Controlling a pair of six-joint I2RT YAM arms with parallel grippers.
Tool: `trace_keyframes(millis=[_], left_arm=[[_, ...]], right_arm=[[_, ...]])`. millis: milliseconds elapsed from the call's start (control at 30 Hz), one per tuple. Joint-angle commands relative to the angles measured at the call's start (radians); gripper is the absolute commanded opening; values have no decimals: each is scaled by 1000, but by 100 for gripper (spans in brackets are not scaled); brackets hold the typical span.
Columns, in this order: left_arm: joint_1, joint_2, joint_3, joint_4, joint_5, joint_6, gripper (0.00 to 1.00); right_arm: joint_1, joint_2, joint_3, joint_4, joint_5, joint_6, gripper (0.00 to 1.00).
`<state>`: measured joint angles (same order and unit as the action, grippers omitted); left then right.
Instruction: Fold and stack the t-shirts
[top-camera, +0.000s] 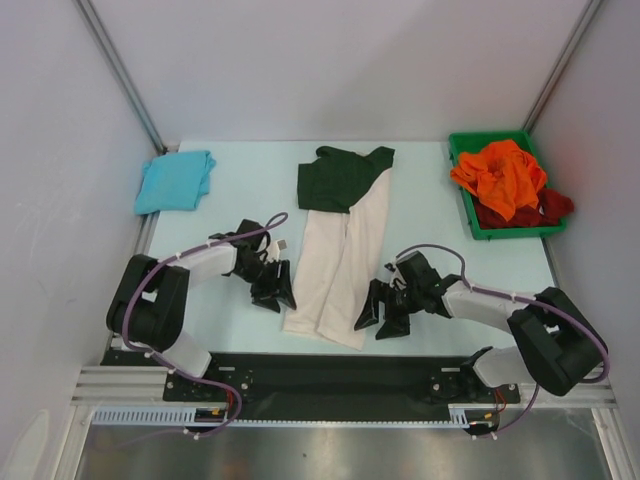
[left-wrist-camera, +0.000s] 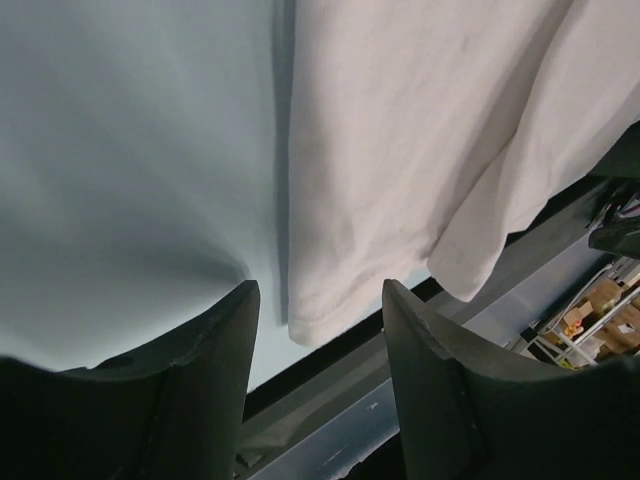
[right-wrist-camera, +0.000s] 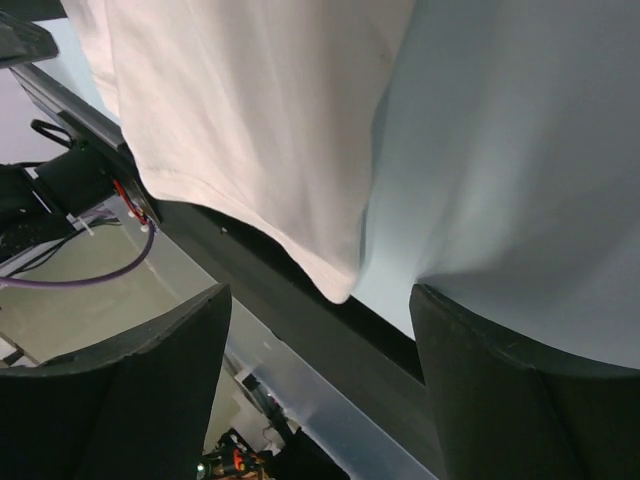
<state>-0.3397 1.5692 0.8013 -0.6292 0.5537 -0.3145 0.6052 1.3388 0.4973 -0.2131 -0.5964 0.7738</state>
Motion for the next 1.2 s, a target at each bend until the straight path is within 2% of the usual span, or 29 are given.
trace_keyframes(millis=[0, 167, 367, 533, 733, 800, 833, 867, 900, 933, 967, 1000, 1167], left_arm=[[-1, 29, 36, 54, 12, -24, 57], [-1, 23, 1, 48, -3, -26, 48], [-1, 11, -34, 56, 6, -28, 38], [-1, 22, -53, 60, 3, -28, 37], [-5, 19, -83, 65, 25, -28, 30], [-5, 12, -96, 72, 48, -31, 21], [-7, 11, -97, 83, 52, -32, 12], [-7, 12, -99, 88, 70, -31, 5], [-7, 11, -94, 89, 75, -31, 0], [-7, 9, -91, 85, 78, -31, 0], [-7, 8, -83, 76, 75, -28, 1], [-5, -1, -61, 66, 55, -23, 0], [42, -54, -11, 26, 48, -2, 0]], right_arm=[[10, 51, 14, 107, 30, 77, 78], [41, 82, 23, 101, 56, 81, 77], [100, 106, 32, 77, 58, 87, 65], [105, 149, 35, 115, 63, 93, 61], [108, 171, 50, 147, 70, 96, 55], [102, 162, 44, 161, 67, 87, 47], [100, 157, 40, 167, 60, 78, 44], [96, 154, 38, 172, 55, 70, 34], [93, 149, 38, 172, 55, 61, 29], [88, 139, 37, 163, 55, 53, 21], [82, 131, 43, 150, 64, 36, 6], [67, 120, 46, 126, 70, 24, 0], [1, 19, 95, -18, 49, -100, 0]])
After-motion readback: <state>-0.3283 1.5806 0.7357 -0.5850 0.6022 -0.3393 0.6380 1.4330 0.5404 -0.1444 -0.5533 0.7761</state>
